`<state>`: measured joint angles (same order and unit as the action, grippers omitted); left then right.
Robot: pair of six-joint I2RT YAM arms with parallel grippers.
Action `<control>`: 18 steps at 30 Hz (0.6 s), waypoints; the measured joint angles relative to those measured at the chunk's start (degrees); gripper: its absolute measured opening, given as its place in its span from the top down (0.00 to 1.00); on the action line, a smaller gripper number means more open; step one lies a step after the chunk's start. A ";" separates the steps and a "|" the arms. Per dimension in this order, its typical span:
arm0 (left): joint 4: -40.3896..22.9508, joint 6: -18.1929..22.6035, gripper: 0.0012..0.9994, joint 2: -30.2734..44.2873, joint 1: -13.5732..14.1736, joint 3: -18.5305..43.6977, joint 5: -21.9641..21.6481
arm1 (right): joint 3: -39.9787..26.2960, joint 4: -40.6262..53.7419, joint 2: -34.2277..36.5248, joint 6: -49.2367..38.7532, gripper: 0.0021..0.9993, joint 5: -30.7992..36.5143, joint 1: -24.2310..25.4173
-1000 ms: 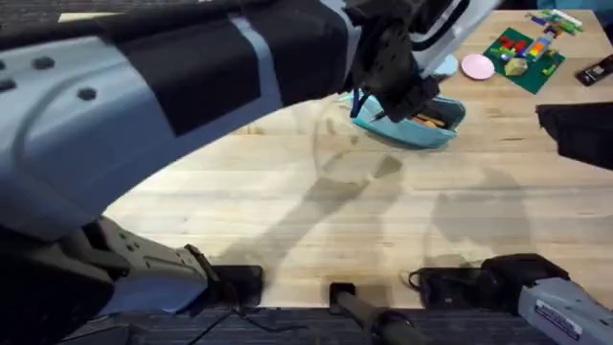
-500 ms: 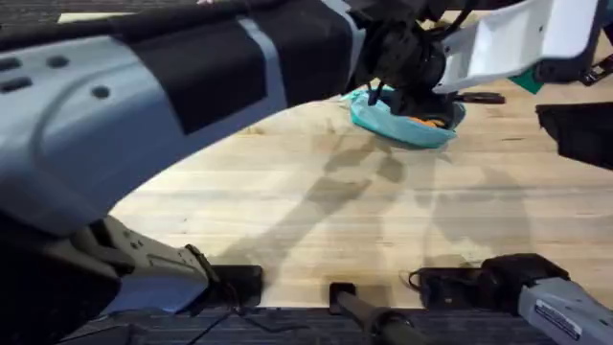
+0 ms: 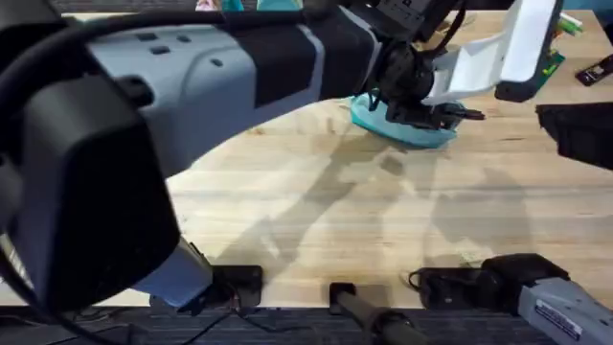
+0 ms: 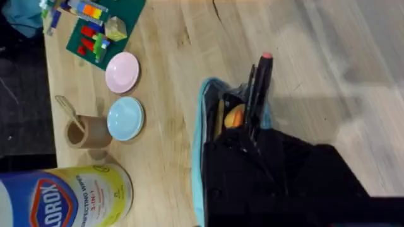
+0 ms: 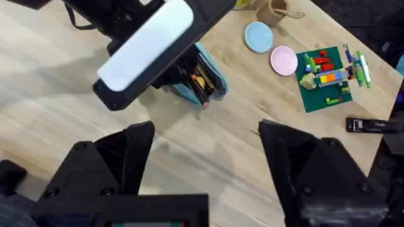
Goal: Unzip the bag, pick up the pens from the table one at a time and place them inside, then zip the bag closed.
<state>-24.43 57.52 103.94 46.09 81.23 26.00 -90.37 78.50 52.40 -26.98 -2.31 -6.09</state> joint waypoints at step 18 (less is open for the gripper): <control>0.27 0.20 0.96 6.63 -6.44 0.00 -0.09 | 0.00 0.00 0.01 0.00 0.00 0.01 0.00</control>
<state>-24.16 57.71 110.56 39.64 81.23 25.91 -90.37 78.50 52.40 -26.98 -2.31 -6.09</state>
